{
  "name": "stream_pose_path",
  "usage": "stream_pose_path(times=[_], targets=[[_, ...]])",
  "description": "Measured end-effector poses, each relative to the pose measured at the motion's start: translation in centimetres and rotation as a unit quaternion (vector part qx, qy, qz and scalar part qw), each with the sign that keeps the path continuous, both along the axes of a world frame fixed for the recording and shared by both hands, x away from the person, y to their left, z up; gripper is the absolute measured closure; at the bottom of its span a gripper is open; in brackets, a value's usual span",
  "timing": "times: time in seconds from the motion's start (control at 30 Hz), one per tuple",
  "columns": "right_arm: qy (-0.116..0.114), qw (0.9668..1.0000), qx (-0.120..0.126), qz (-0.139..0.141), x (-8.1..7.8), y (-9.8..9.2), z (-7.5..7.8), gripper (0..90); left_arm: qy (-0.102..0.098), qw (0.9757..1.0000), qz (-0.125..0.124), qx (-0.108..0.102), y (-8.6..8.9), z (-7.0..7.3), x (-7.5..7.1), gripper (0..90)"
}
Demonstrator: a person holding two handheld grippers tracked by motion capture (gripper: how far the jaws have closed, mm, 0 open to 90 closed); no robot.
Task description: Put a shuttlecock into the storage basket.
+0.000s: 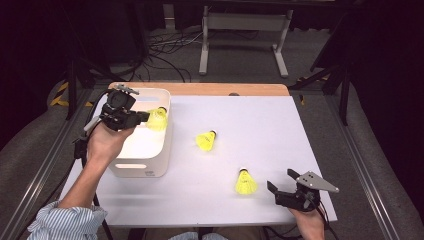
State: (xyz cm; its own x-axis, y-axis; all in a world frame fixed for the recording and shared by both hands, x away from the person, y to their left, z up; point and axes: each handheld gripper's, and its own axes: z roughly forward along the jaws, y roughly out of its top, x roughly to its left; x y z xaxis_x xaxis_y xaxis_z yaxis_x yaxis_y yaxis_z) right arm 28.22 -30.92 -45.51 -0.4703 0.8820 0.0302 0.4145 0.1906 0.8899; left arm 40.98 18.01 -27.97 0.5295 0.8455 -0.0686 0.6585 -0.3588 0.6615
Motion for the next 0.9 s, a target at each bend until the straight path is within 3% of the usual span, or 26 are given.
stream_pose_path(times=[0.9], targets=[[-0.001, 1.0000, 0.001, 0.000, 0.0, 0.0, 0.0, 12.3, 0.025, 0.9990, 0.037, -0.001, 1.1, -2.5, 2.7, 89.7]])
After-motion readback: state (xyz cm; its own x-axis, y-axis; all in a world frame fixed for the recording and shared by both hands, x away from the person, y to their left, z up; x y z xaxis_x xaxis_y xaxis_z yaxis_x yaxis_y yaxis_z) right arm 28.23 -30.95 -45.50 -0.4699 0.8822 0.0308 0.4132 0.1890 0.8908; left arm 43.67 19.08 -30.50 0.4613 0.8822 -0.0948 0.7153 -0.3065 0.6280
